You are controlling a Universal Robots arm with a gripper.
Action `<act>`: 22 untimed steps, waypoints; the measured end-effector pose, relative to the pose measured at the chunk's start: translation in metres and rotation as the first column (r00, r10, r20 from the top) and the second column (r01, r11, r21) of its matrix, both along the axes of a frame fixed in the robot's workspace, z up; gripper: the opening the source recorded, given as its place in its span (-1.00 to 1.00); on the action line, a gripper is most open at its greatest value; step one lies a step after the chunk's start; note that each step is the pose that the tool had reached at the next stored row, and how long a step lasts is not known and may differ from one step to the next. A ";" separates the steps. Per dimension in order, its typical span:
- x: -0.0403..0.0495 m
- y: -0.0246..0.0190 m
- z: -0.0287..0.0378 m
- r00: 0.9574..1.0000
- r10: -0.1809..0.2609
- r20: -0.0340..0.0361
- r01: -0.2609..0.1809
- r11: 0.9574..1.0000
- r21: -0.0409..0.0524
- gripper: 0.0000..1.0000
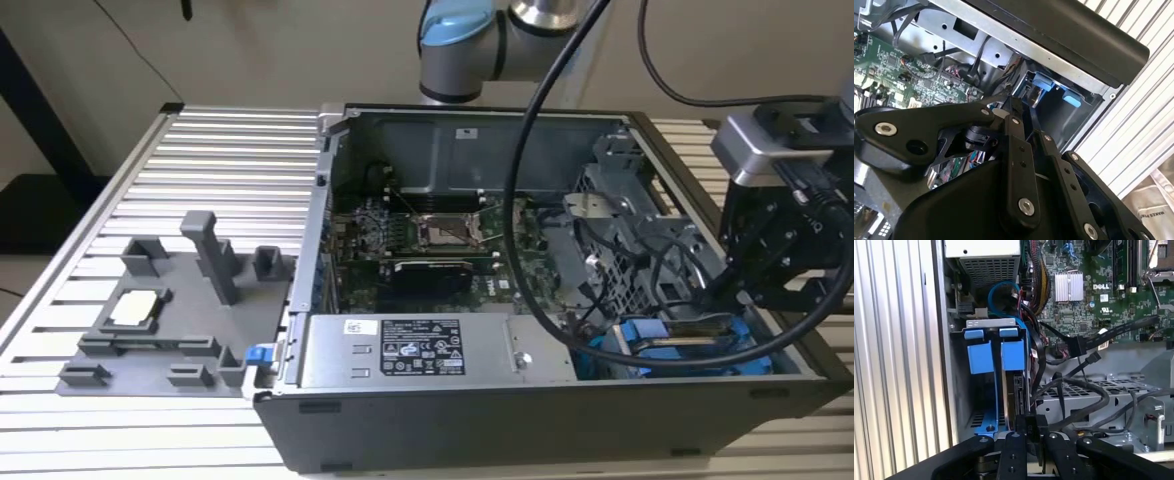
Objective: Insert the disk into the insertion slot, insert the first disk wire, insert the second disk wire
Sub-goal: 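Insert the first disk wire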
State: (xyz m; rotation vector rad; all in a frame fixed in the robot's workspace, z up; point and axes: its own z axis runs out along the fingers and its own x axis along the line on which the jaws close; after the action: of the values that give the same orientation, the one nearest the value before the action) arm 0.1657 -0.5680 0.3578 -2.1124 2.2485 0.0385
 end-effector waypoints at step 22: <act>0.0008 -0.0024 -0.0132 1.000 0.000 -0.006 0.000 1.000 0.000 -0.62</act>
State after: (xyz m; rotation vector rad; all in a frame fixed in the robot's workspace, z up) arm 0.1664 -0.5704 0.3445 -2.1151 2.2518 0.0445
